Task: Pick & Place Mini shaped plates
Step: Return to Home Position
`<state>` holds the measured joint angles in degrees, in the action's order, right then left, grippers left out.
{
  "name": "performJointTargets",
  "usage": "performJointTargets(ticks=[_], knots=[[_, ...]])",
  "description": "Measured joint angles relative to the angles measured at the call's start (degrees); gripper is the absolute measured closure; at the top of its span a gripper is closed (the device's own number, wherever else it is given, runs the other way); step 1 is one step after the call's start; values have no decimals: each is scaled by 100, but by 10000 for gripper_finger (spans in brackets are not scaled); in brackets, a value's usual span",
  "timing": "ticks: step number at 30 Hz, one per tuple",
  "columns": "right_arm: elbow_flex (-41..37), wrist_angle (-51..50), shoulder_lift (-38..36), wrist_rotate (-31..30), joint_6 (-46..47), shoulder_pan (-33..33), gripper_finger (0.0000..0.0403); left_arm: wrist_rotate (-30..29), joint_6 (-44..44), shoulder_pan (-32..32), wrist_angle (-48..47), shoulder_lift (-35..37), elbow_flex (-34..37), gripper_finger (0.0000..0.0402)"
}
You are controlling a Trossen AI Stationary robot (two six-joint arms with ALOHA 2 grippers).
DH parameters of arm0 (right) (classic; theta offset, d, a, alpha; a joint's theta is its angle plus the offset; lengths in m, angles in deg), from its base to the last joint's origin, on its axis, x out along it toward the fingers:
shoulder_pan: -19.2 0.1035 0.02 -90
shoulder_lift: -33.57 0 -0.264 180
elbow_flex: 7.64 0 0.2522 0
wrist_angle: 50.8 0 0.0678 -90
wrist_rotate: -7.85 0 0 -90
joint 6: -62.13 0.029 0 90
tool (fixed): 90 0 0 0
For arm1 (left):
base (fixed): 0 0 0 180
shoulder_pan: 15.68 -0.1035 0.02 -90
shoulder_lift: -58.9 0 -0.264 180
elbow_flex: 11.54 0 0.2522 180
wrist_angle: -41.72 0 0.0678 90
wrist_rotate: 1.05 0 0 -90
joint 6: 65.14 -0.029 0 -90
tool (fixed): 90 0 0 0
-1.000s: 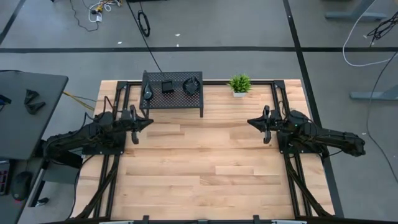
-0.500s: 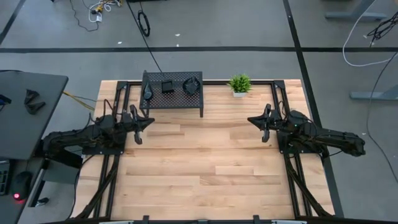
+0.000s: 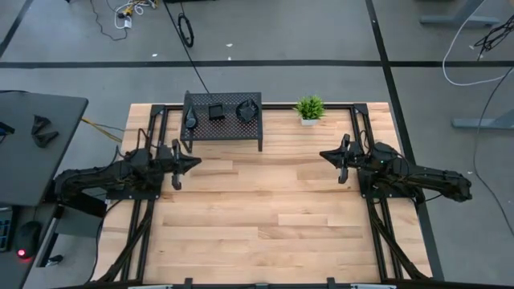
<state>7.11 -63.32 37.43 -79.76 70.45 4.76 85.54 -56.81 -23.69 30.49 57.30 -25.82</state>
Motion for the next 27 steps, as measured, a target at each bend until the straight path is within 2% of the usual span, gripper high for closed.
performJointTargets(ticks=[7,11,16,20,27], knots=[[0,-1,0,0,-2,0,399,731,110,2,6,0,0,381],[0,-1,0,0,-2,0,399,705,-252,0,-76,-36,0,383],[0,-1,-1,0,-4,0,399,299,-563,0,-47,-140,0,383],[0,-1,0,0,-6,0,399,98,-569,-2,-28,-138,4,383],[4,-46,-135,-72,-20,157,399,79,-561,-2,-12,-138,4,383]])
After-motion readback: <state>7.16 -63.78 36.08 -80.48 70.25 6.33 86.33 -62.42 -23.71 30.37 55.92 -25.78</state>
